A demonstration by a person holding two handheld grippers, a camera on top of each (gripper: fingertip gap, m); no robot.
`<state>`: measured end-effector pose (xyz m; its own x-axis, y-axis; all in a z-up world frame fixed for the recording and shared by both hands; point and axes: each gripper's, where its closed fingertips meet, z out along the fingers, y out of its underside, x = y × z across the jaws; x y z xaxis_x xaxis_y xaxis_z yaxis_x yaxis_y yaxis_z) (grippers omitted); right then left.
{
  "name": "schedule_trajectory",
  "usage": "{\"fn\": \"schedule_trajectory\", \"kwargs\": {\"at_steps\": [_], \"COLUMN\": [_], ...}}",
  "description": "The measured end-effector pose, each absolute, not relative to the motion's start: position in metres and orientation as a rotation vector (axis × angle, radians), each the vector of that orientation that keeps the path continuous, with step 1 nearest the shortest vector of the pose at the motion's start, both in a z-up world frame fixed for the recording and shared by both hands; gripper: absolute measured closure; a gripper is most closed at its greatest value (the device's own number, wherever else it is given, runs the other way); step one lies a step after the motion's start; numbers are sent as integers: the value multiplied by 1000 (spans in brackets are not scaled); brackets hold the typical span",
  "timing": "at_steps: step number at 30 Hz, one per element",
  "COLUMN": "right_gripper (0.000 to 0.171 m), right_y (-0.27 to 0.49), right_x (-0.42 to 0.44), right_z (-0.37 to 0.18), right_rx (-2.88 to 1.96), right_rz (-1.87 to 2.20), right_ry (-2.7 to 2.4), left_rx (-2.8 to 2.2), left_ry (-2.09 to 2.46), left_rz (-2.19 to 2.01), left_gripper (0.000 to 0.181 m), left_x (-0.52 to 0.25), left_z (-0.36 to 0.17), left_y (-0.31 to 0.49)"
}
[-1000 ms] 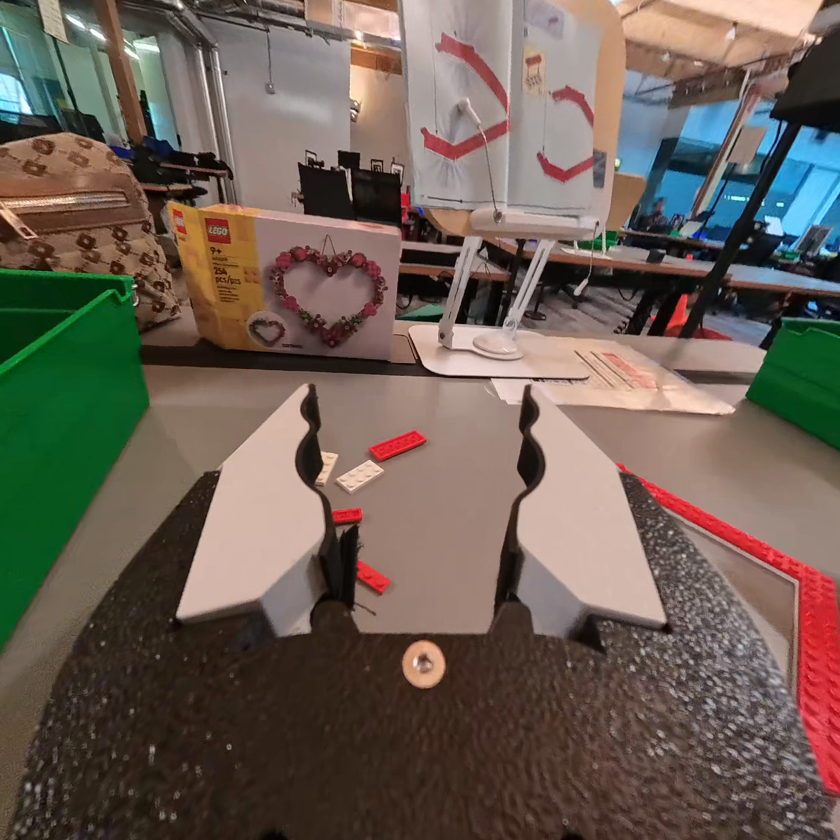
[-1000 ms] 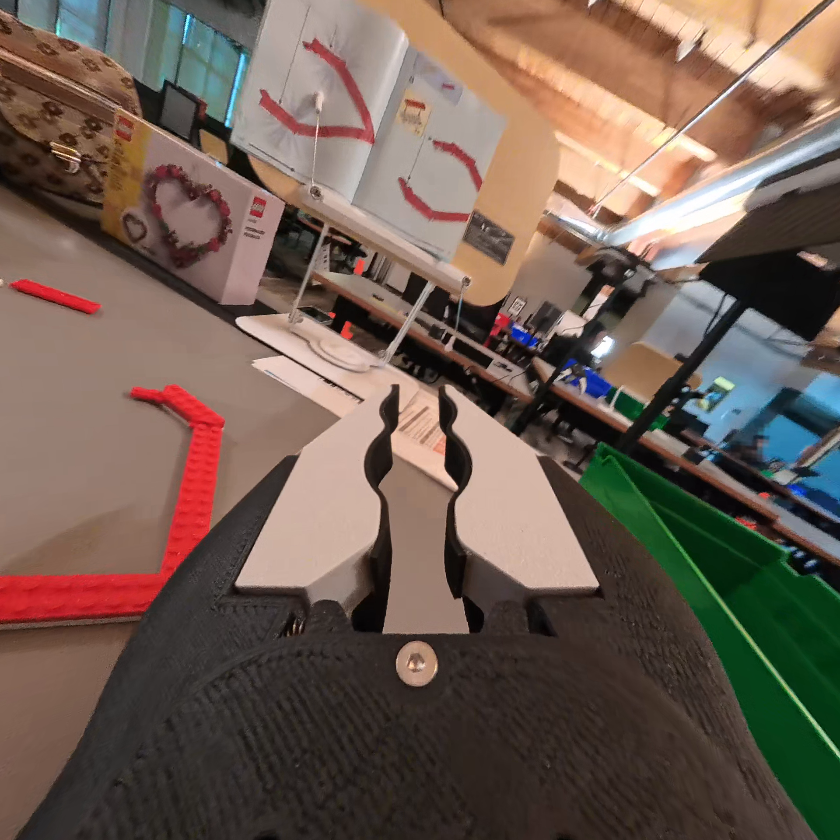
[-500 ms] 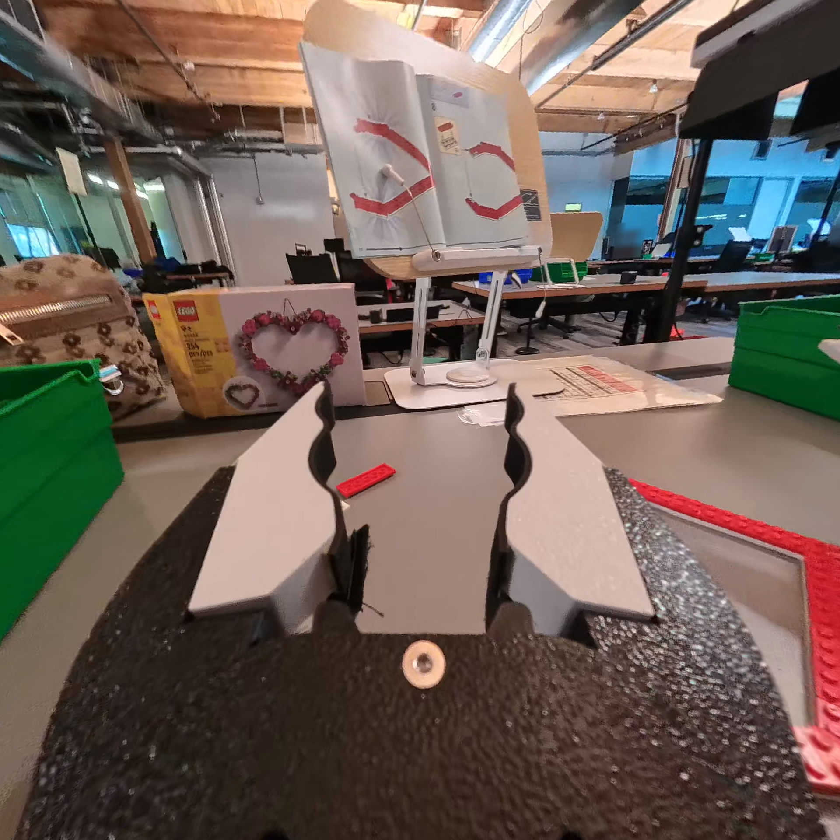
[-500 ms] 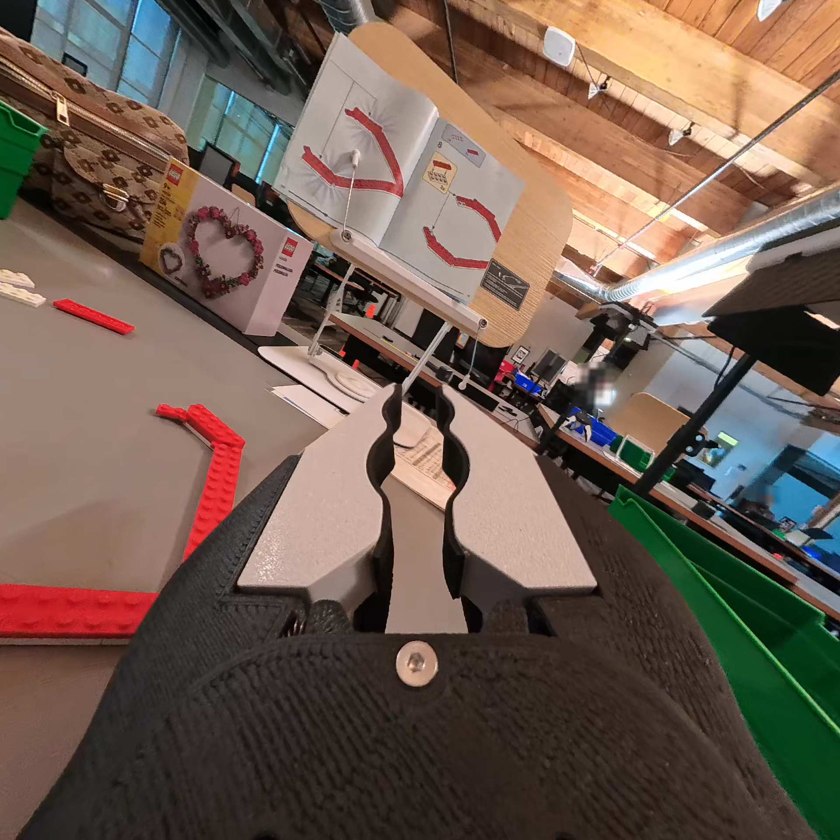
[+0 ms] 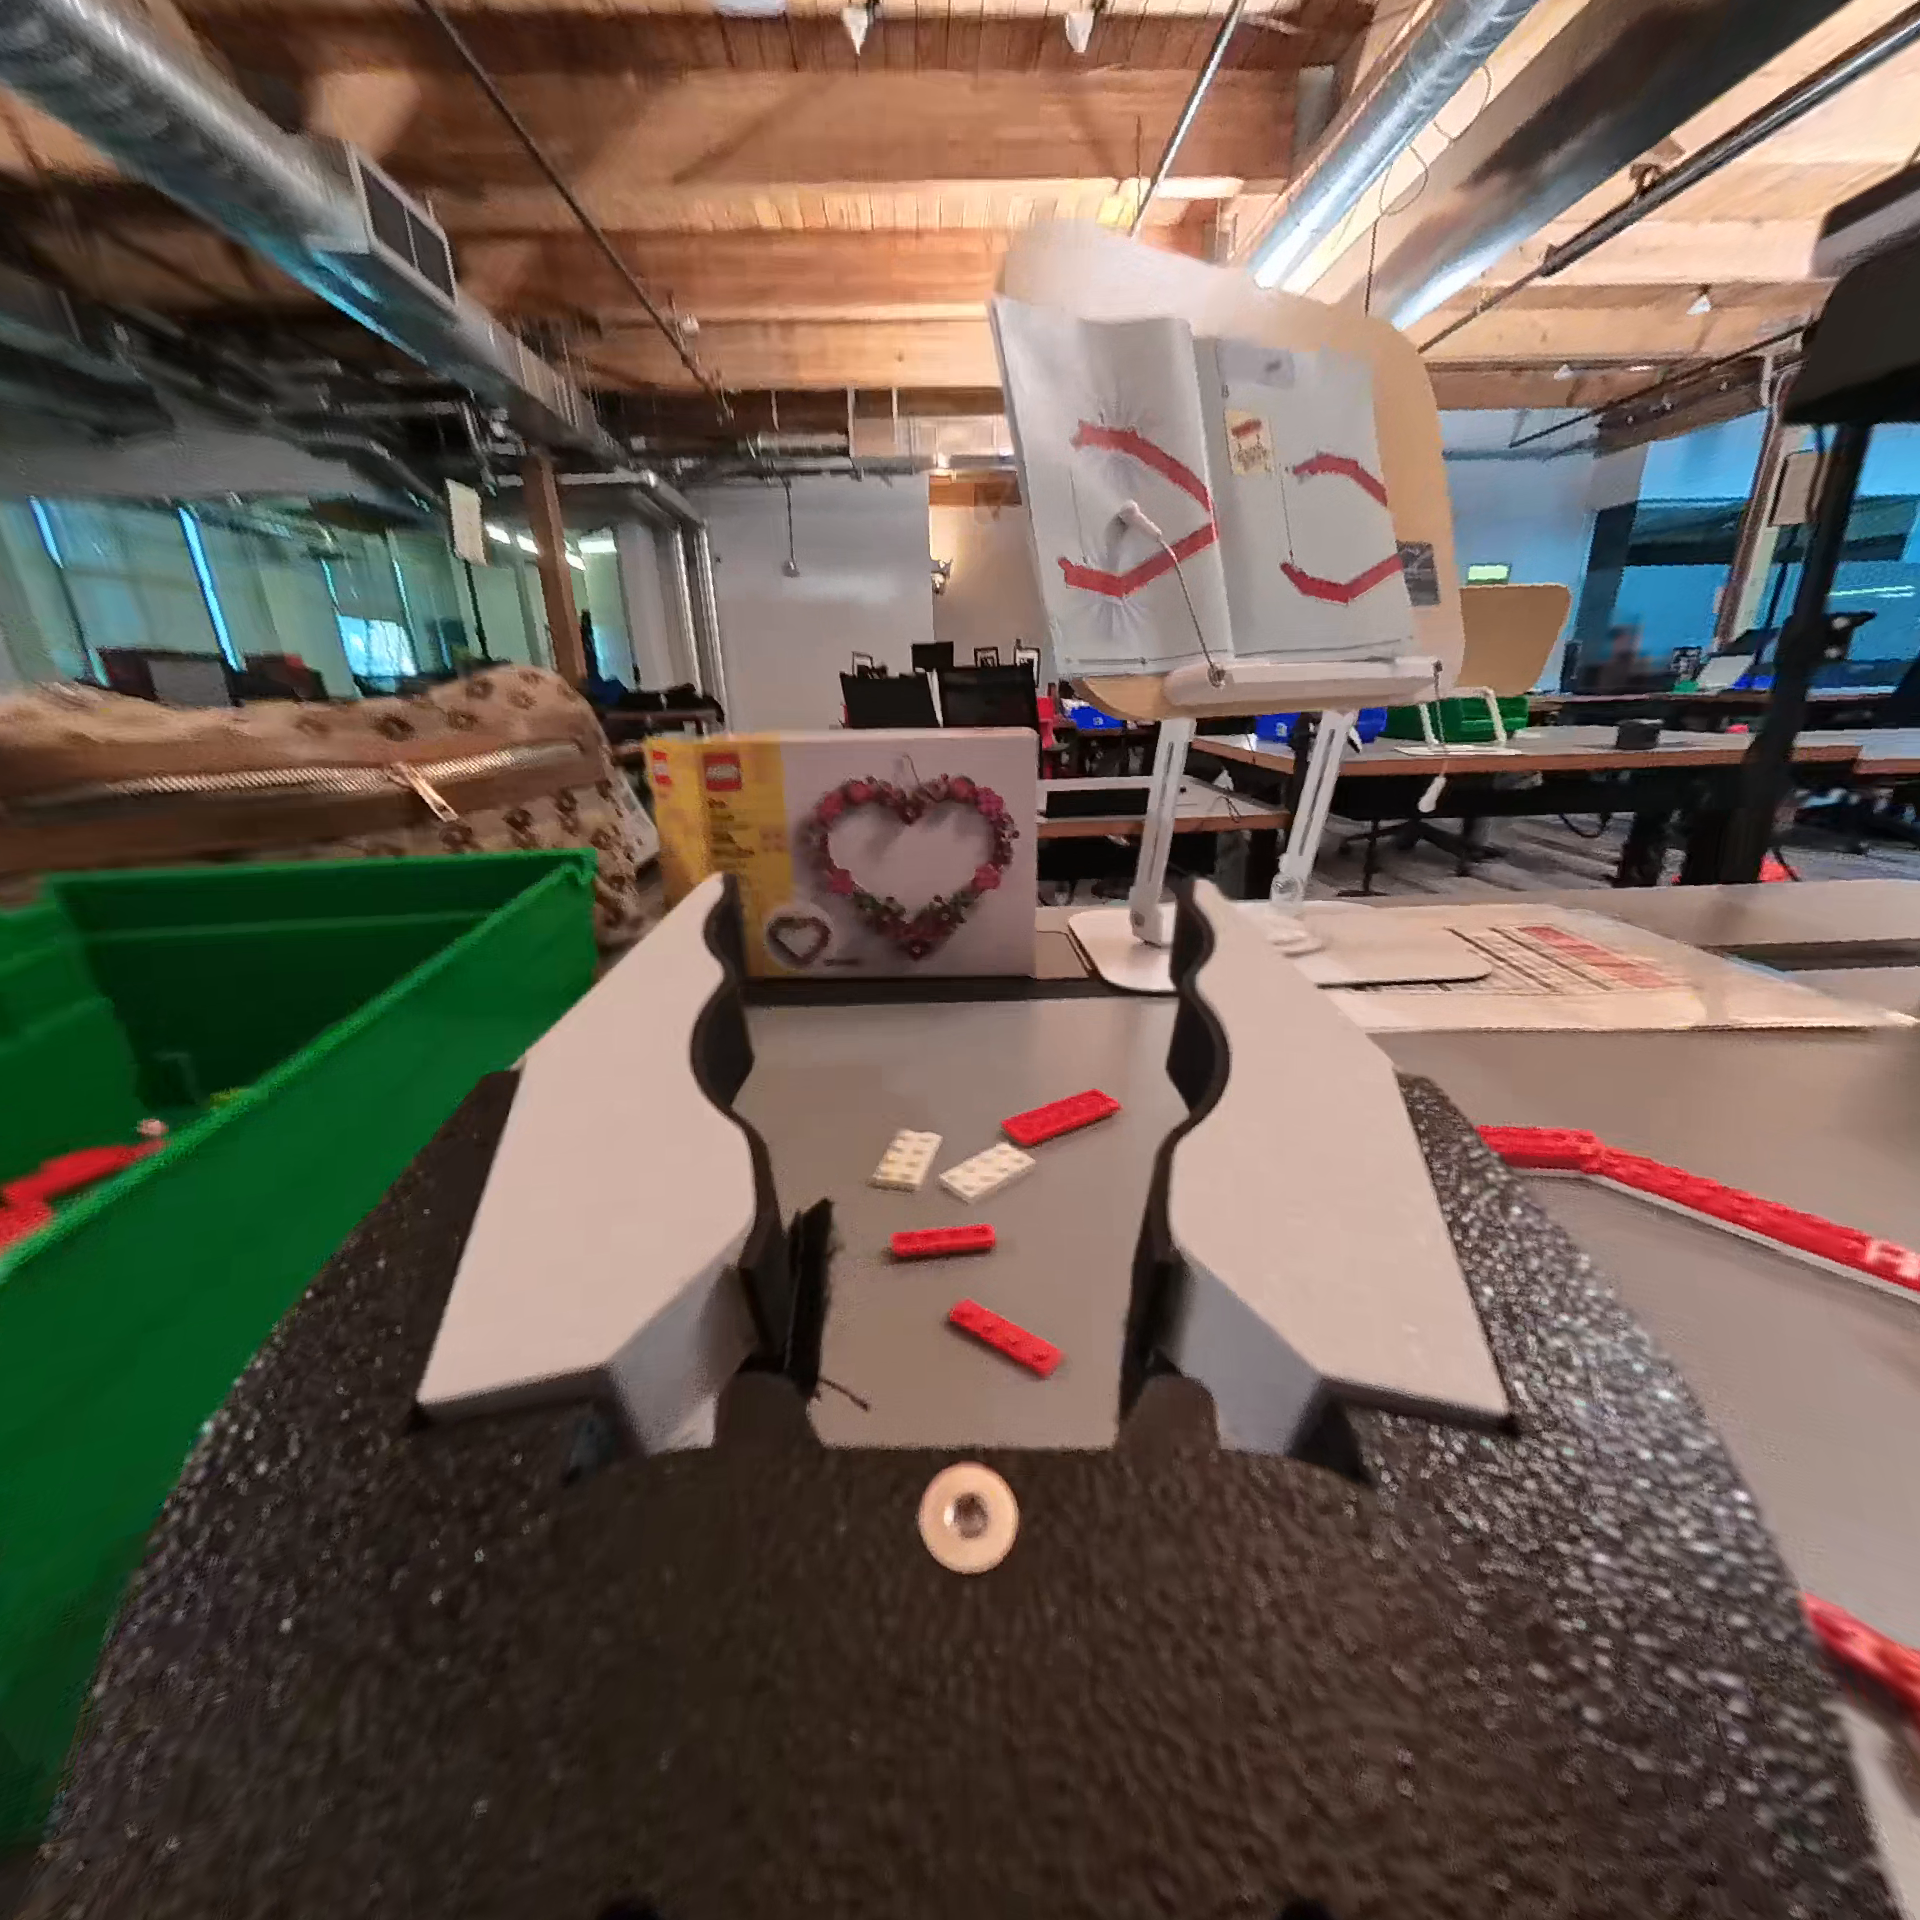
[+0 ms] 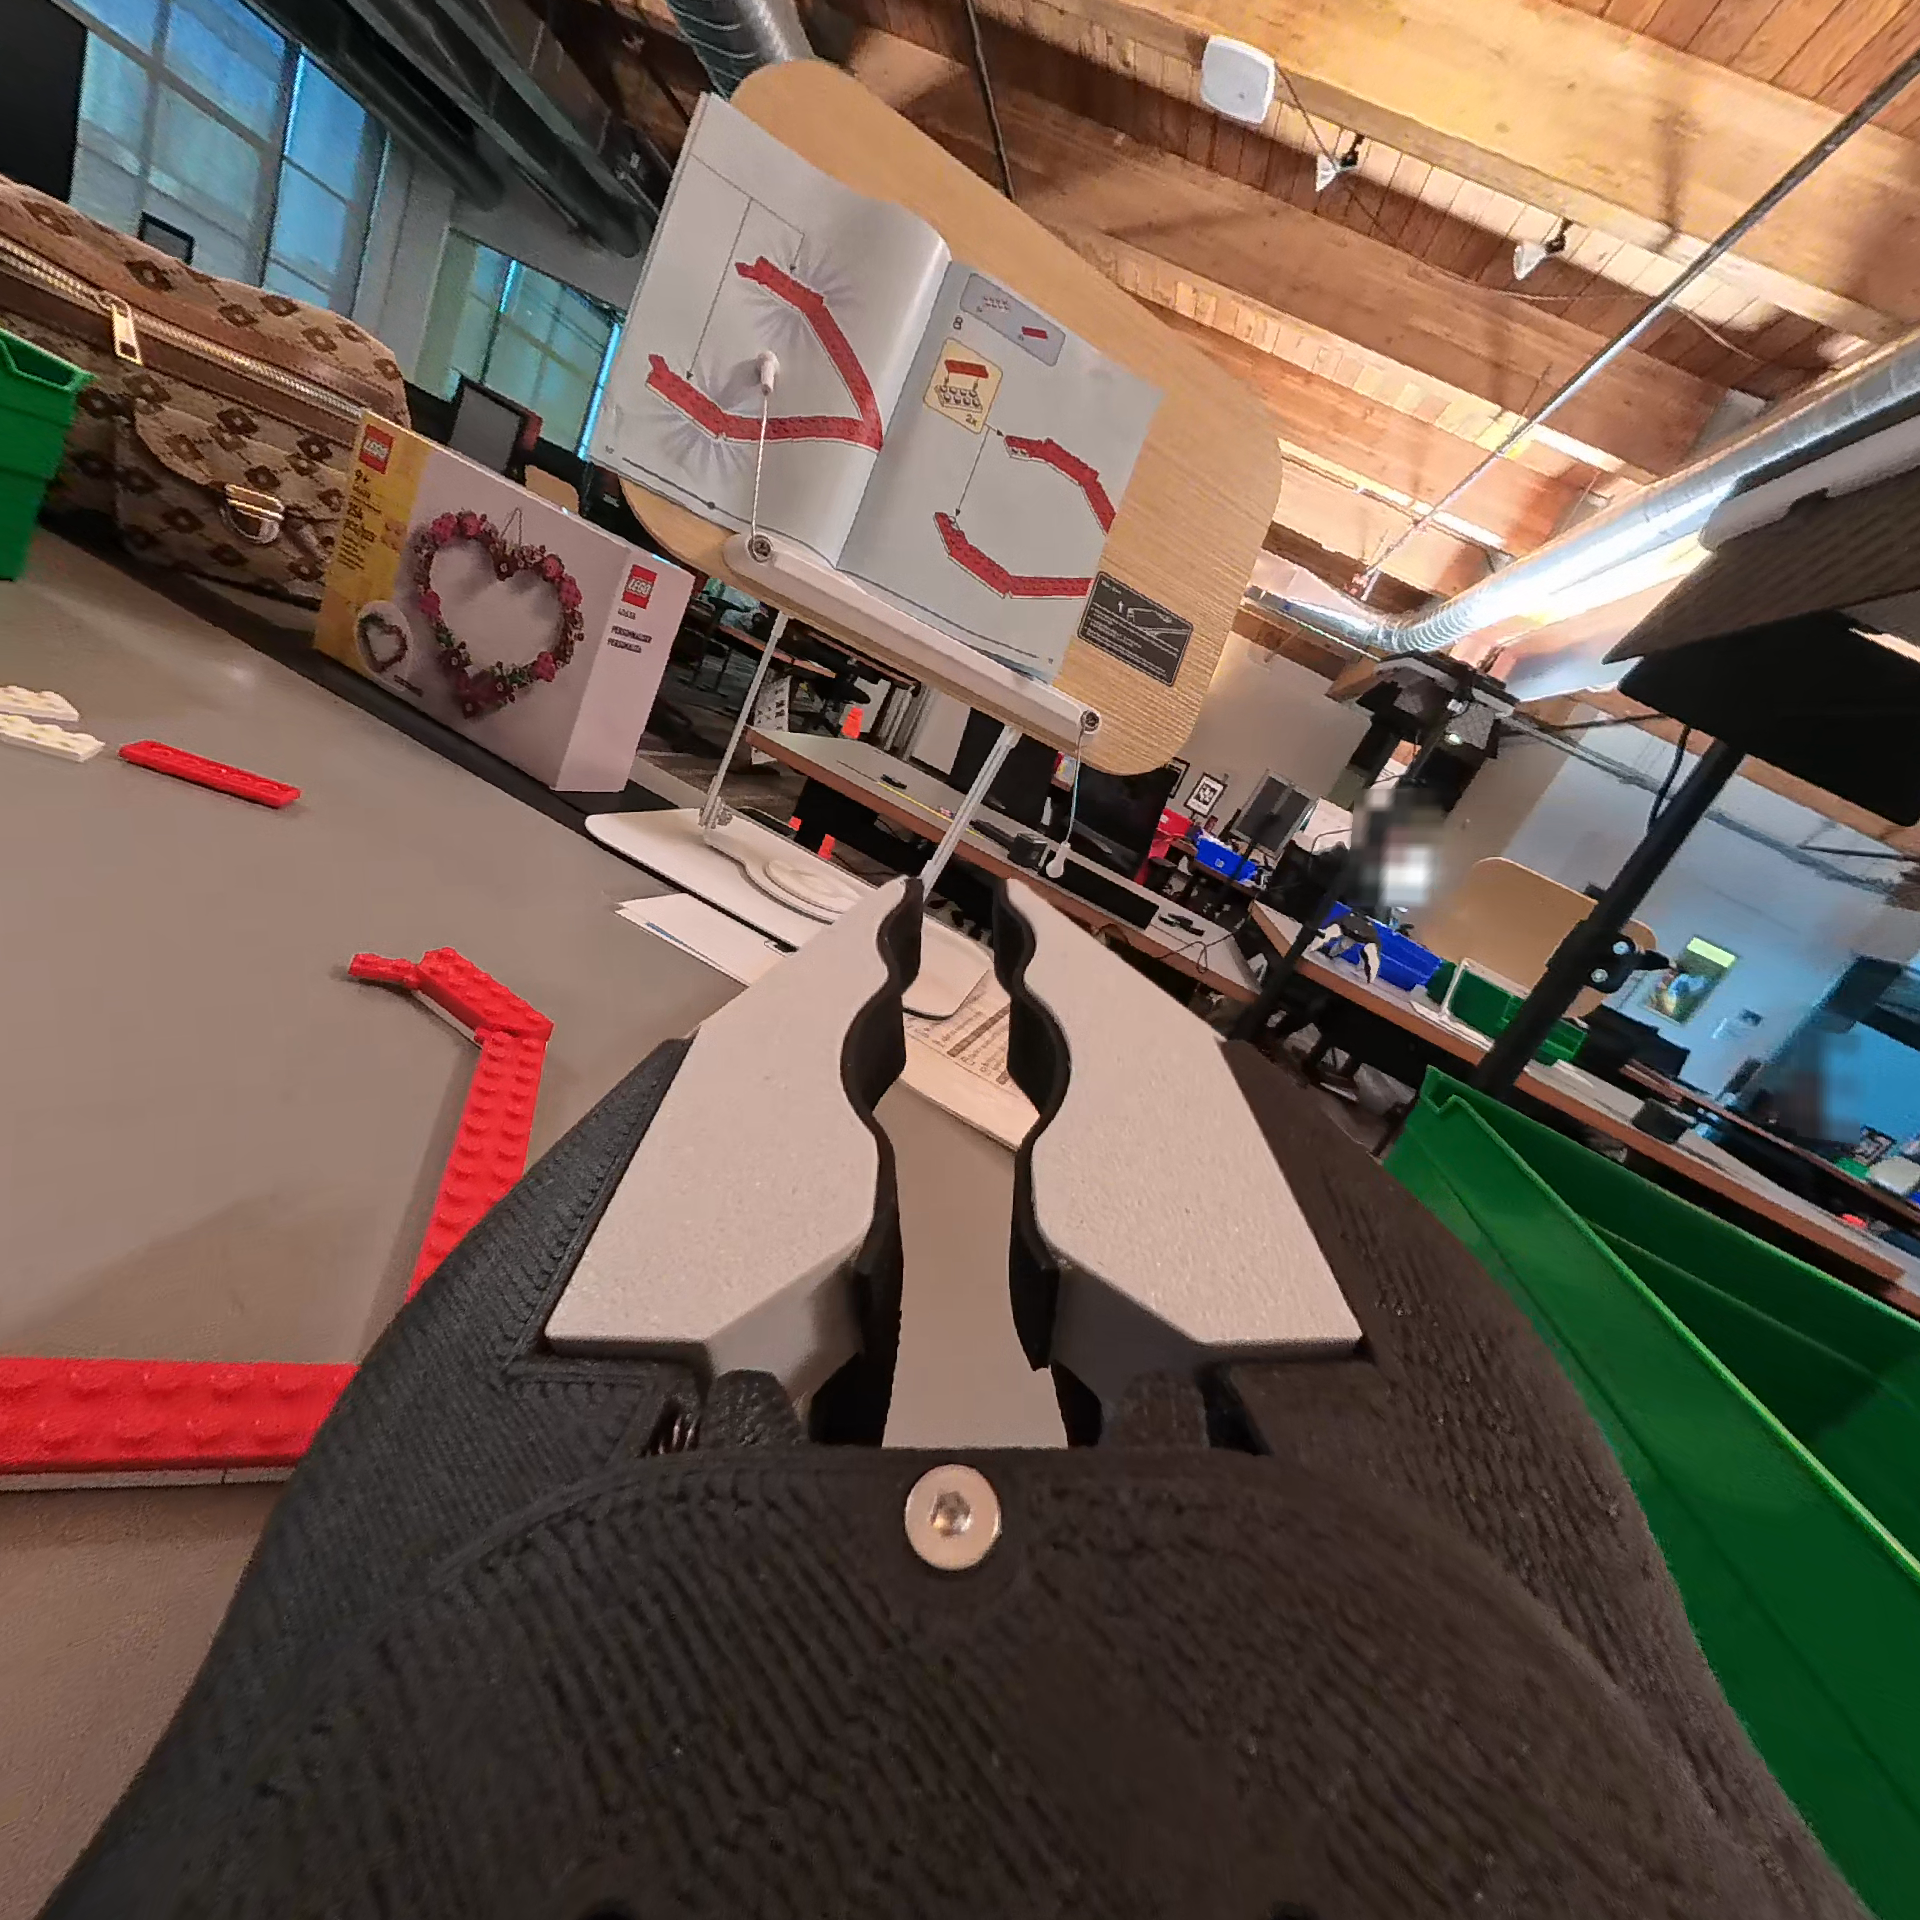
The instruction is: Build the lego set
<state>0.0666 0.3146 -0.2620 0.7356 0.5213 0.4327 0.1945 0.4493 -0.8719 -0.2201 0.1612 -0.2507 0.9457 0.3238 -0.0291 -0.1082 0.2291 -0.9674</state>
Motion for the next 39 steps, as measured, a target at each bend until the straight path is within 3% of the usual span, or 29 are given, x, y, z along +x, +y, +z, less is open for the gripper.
{"fn": "schedule_trajectory", "kwargs": {"at_steps": [17, 25, 29, 39], "right_gripper": [160, 160, 160, 160], "right_y": [313, 313, 311, 310], "right_x": [65, 64, 62, 59], "right_z": [-263, -264, -264, -263], "right_rx": [-1110, -1109, -1105, -1090], "right_rz": [238, 231, 233, 226], "right_ry": [-770, -780, -789, -794], "left_rx": [-1298, -1340, -1408, -1729], "left_ry": [-203, -180, -169, 189], "left_rz": [293, 211, 176, 75], "left_gripper": [120, 125, 118, 135], "left_x": [-260, -250, -245, -207], "left_z": [-246, -252, -261, -291], "left_y": [128, 136, 143, 170]}}
